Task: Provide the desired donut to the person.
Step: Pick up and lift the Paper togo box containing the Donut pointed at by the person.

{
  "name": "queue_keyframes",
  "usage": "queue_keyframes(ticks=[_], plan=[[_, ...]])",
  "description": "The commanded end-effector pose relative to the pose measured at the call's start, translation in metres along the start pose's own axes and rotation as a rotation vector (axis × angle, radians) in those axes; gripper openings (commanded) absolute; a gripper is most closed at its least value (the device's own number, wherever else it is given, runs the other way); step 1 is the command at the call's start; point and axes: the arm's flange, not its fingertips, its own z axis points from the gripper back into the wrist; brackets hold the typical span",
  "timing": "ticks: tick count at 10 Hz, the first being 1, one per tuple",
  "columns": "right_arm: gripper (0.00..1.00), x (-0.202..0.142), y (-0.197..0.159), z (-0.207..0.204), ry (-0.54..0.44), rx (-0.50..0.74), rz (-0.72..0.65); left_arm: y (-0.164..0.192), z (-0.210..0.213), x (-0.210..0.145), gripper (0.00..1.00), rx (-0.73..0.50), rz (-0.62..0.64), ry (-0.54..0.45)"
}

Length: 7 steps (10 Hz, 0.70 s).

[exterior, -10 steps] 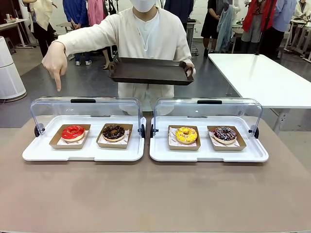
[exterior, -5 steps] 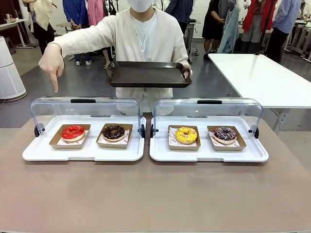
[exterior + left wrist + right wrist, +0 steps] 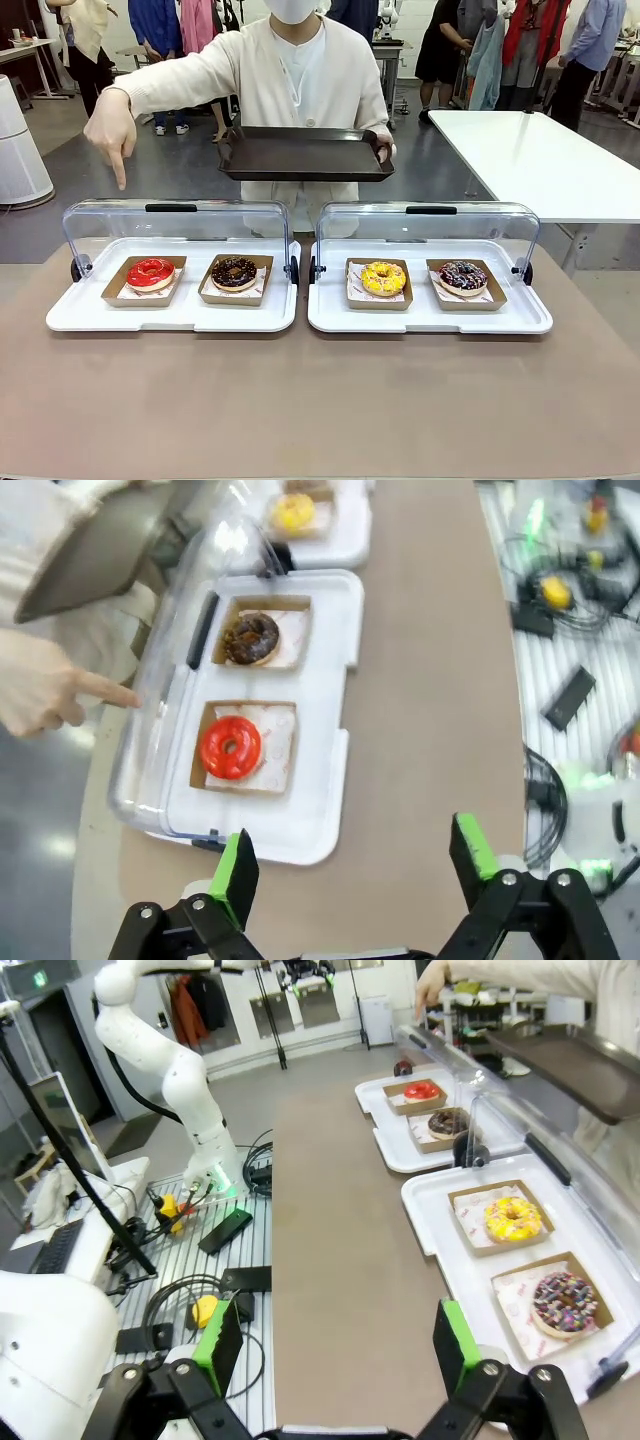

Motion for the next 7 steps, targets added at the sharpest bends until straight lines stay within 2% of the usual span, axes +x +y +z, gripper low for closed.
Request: queue_keyframes(ticks=[1,3,4,5,7], plan=[[1.0,0.0,-0.001,0.0,-0.007,0.005,0.006,0.012,-0.021,0.013,1.0,-0.093,-0.111,0.235],[1.0,0.0,-0.001,0.0,-0.007,0.005,0.006,0.021,-0.078,0.027,1.0,-0.315,-0.143,0.441],[1.0,0.0,-0.001,0.0,-0.007,0.005,0.006,0.024,-0.114,0.031,1.0,-0.371,-0.163,0.534],[1.0,0.0,-0.001,0.0,-0.007,0.005,0.006,0.027,-0.143,0.034,1.0,-0.387,-0.177,0.597],[1.0,0.0,-0.001,0.0,-0.007,0.005,0.006,0.031,-0.189,0.035,1.0,-0.389,-0.192,0.648]])
